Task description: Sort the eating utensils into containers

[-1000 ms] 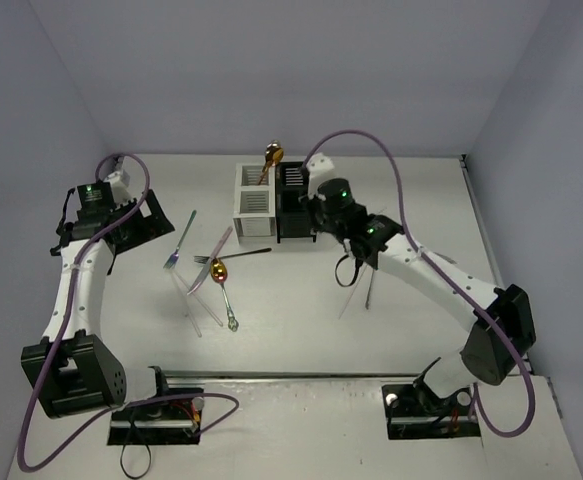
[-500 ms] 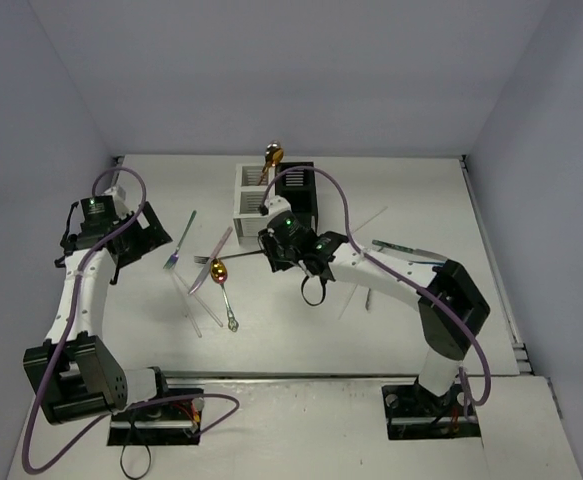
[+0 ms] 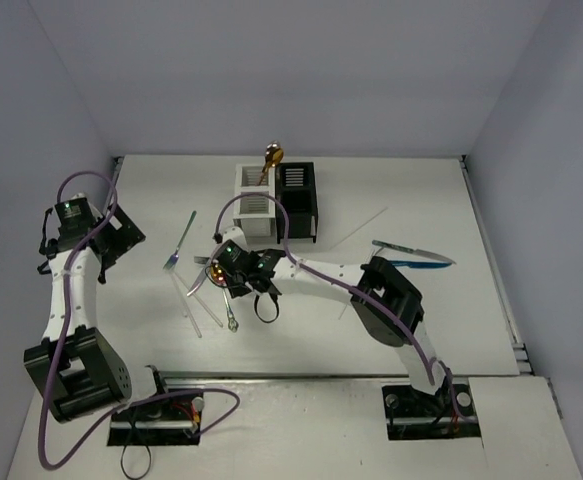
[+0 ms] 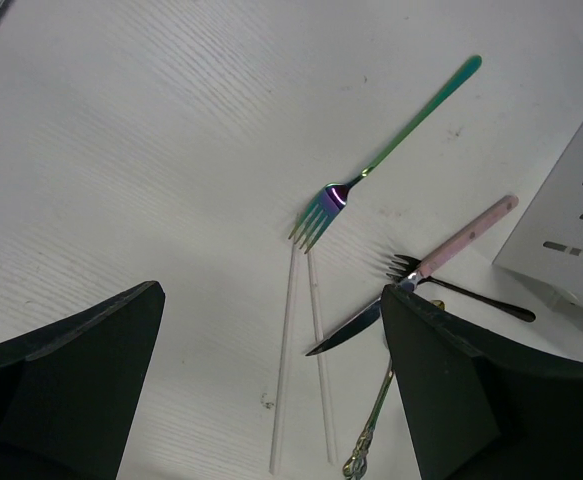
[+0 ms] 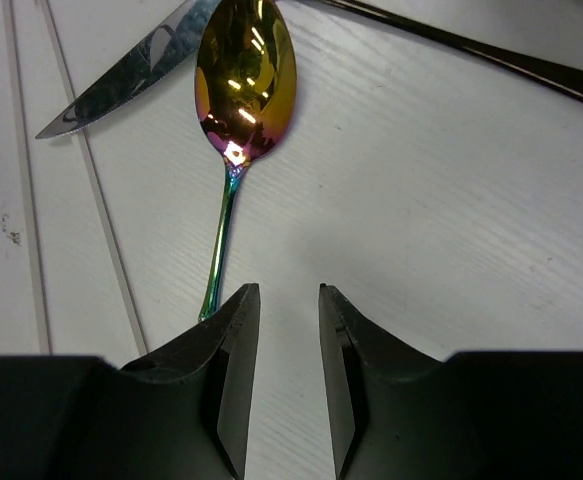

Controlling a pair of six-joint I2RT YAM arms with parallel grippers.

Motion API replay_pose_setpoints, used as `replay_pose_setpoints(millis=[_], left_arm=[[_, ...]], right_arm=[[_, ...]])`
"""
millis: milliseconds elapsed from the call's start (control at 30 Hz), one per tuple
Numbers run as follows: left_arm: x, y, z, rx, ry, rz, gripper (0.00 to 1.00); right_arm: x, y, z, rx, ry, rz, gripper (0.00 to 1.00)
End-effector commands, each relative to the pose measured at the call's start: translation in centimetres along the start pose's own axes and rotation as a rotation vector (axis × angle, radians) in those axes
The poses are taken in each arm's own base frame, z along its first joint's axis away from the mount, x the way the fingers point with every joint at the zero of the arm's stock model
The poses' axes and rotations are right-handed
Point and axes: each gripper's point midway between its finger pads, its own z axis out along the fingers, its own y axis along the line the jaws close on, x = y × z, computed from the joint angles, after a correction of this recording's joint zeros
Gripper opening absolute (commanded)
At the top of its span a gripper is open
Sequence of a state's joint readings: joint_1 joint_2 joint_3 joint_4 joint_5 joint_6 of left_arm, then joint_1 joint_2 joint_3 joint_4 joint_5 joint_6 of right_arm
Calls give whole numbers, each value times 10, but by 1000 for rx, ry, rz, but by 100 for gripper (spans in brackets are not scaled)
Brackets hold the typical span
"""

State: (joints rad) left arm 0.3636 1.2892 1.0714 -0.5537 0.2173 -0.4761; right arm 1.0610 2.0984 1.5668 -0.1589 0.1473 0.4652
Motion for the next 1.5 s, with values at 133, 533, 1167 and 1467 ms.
replay_pose_setpoints(millis=[133,533,1167,1467], left_arm=[[-14,3,7,30,-44,-91,90],[-13,10,7,49,-54,-63,90],[-30,42,-1,13,-75,-56,90],[-26,40,4,27,-49,-72,90]], right_arm=[[-15,20,0,0,-46,19,29],[-12,43,18,-22,-42,-22,31],[63,-13,25,-8,184,-45,0],[-27,8,-30,-43,-60,-82,0]])
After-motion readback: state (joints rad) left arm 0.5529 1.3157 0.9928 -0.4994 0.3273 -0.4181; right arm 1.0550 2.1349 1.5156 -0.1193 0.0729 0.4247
